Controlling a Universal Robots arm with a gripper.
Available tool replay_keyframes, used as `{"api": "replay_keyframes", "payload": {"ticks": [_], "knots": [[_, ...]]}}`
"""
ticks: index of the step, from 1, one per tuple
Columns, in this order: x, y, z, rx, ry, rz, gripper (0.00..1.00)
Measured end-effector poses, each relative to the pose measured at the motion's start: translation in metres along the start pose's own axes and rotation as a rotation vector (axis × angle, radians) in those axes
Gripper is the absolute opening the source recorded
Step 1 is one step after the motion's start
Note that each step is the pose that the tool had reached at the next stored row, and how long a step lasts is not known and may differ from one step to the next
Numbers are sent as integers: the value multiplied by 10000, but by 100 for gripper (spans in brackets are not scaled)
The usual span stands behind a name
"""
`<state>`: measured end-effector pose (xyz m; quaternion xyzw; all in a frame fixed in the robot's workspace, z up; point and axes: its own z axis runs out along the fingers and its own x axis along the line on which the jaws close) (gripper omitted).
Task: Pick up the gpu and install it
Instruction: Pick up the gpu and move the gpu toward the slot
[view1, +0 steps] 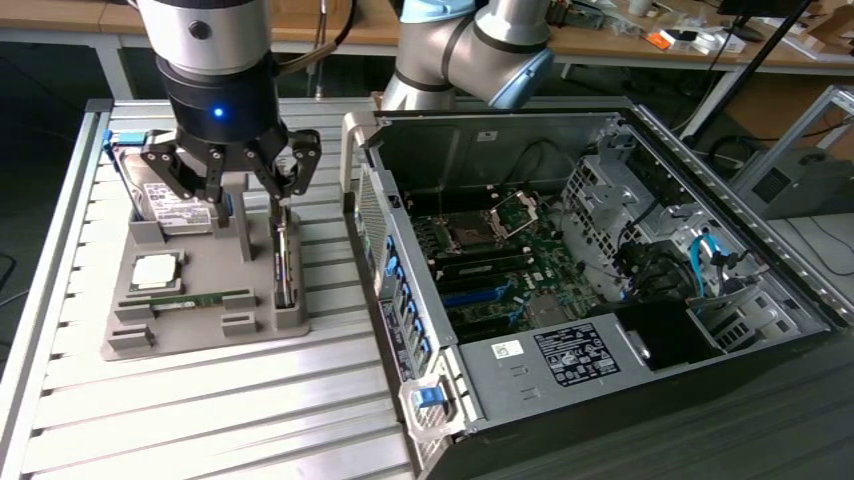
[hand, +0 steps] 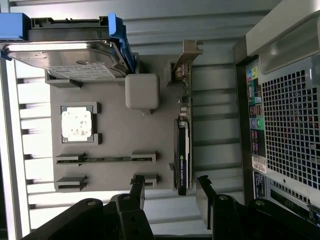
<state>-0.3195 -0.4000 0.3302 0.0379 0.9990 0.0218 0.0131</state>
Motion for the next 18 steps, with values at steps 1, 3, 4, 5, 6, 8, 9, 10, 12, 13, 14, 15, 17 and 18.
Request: {"api": "replay_keyframes", "payload": {"ticks": [1, 3, 4, 5, 6, 8, 9, 10, 12, 13, 14, 15, 17, 18], "knots": [[0, 0, 6, 0, 0, 1, 54], [0, -1, 15, 0, 0, 0, 54], [0, -1, 20, 0, 0, 0, 54], [1, -1, 25, 0, 0, 0, 54], [1, -1, 28, 0, 1, 0, 54], [1, -2, 37, 1, 1, 0, 54], [1, -2, 41, 0, 0, 0, 54], [1, -2, 45, 0, 0, 0, 54], [1, -2, 53, 0, 1, 0, 54], [1, -3, 58, 1, 0, 0, 54], [2, -3, 62, 0, 1, 0, 54], [2, -3, 66, 0, 0, 0, 54], [2, -3, 74, 0, 1, 0, 54], [2, -3, 78, 0, 1, 0, 54]]}}
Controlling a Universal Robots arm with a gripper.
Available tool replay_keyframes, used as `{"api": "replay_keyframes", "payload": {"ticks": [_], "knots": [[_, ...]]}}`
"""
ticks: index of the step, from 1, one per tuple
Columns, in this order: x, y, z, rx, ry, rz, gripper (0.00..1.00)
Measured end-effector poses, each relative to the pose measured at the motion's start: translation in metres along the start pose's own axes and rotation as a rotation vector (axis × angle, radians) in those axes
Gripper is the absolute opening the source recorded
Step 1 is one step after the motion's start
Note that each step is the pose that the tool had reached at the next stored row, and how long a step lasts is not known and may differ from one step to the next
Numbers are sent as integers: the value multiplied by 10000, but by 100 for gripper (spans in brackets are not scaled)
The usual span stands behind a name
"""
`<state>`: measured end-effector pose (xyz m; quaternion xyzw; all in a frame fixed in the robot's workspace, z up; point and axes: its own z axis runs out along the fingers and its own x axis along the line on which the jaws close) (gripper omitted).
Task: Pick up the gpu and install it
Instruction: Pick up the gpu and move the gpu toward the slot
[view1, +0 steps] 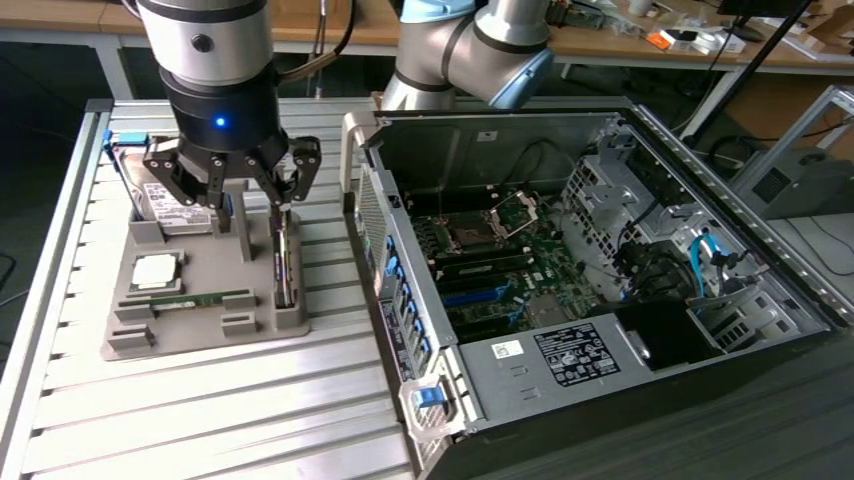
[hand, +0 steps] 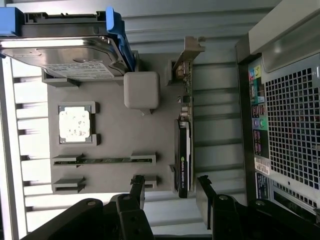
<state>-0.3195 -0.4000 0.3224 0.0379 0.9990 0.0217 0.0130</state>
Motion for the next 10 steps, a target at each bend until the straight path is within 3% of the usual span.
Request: {"api": "replay_keyframes", "payload": {"ticks": [10], "knots": [[1, -2, 44, -1, 0, 0, 54]]}}
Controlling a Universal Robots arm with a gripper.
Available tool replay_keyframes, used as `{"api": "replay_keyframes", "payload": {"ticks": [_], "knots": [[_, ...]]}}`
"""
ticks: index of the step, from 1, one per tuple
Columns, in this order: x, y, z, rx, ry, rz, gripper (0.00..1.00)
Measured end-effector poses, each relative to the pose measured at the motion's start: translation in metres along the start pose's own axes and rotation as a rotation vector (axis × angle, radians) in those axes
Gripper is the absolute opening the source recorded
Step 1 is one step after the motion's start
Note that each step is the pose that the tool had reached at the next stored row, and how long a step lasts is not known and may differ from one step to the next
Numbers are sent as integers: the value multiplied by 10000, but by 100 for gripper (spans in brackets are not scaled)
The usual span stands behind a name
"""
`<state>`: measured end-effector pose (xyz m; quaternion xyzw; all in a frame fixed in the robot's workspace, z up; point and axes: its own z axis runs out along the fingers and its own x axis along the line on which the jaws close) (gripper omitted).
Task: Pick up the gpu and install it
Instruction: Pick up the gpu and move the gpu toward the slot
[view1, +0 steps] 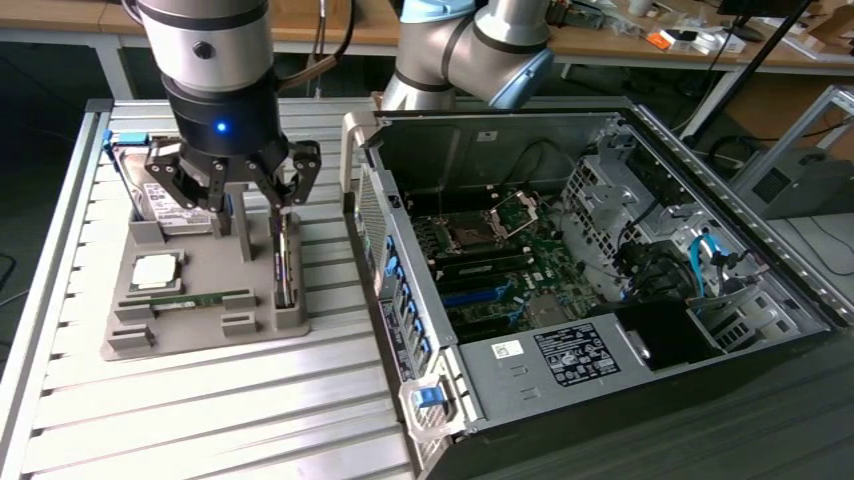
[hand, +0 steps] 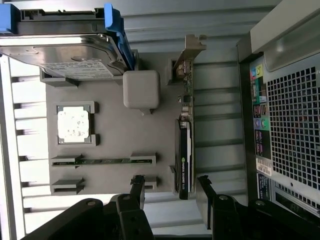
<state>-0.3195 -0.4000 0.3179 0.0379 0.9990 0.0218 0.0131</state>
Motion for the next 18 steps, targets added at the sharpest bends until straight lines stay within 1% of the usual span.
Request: {"api": "replay_keyframes", "payload": {"ticks": [18], "knots": [[-6, -3, 92, 0, 0, 0, 54]]}}
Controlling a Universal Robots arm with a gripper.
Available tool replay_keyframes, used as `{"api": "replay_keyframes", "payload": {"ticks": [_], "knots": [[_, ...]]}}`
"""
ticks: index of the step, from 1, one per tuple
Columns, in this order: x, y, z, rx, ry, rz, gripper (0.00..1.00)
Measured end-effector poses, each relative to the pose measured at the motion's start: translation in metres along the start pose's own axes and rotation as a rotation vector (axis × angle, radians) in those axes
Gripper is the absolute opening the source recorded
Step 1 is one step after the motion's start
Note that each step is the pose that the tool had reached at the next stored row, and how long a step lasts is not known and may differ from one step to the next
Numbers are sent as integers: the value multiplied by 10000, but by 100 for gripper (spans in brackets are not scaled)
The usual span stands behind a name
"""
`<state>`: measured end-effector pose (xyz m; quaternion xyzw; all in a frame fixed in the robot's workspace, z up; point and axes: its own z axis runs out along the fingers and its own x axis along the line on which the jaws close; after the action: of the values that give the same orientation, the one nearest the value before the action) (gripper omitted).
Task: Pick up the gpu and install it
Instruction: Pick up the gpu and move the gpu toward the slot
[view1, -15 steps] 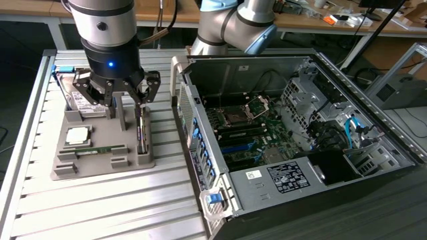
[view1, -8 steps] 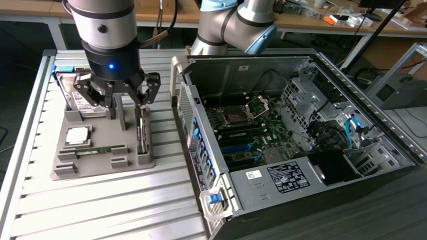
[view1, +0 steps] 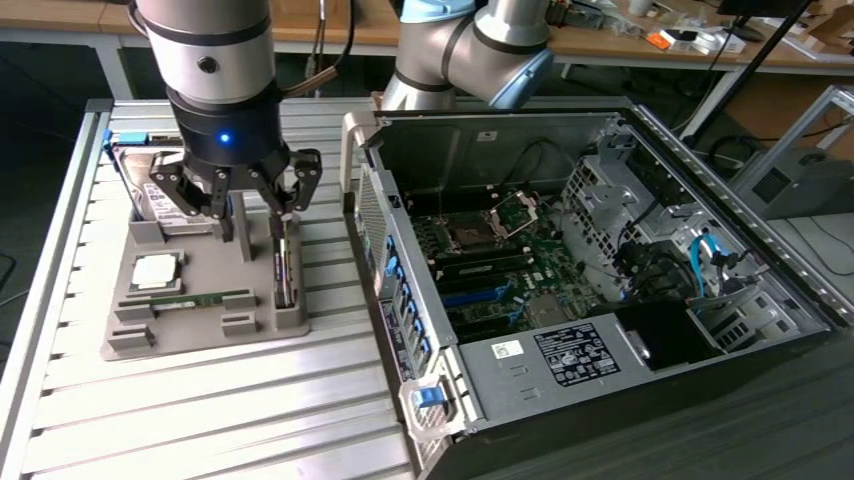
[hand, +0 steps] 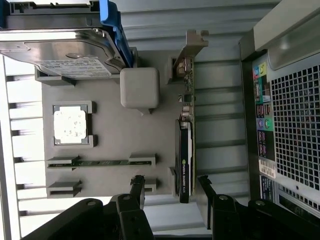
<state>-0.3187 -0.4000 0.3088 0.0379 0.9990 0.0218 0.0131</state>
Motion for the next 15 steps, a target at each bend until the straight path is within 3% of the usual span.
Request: {"api": "replay_keyframes", "payload": {"ticks": [15], "knots": [[-29, -1, 72, 0, 0, -1, 54]]}}
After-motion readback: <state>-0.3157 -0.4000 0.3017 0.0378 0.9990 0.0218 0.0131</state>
